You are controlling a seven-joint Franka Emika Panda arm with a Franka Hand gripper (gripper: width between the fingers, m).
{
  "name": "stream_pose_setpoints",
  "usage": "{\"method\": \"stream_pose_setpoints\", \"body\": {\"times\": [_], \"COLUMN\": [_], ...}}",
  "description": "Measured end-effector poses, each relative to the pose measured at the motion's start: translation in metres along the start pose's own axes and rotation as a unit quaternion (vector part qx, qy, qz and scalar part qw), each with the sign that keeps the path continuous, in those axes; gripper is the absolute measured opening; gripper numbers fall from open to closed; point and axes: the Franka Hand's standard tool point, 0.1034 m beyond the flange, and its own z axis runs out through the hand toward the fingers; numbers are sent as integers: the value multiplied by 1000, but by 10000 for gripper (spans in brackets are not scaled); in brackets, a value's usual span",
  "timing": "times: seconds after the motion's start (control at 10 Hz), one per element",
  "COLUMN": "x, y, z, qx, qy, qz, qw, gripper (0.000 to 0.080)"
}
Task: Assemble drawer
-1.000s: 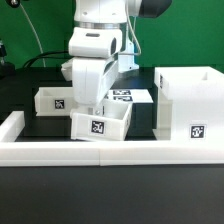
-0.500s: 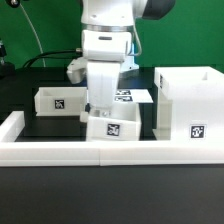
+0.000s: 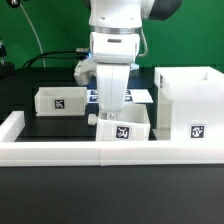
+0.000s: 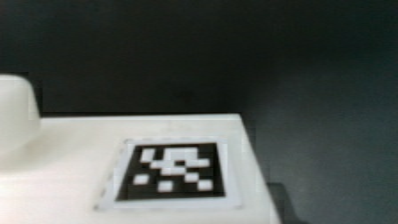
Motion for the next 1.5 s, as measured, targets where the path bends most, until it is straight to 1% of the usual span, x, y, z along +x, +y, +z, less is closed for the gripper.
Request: {"method": "stream_pose_setpoints", "body": {"times": [1.1, 1.2, 1.3, 1.4, 1.5], "x": [-2, 1, 8, 11, 9], "y": [0, -1, 1, 5, 4], "z": [1, 2, 3, 2, 2], "qx": [1, 7, 18, 21, 21], "qy": [0, 0, -4, -5, -4], "qz": [2, -3, -16, -20, -18], "qw": [1000, 1000, 1000, 1000, 1000], "gripper": [42, 42, 42, 42, 42]}}
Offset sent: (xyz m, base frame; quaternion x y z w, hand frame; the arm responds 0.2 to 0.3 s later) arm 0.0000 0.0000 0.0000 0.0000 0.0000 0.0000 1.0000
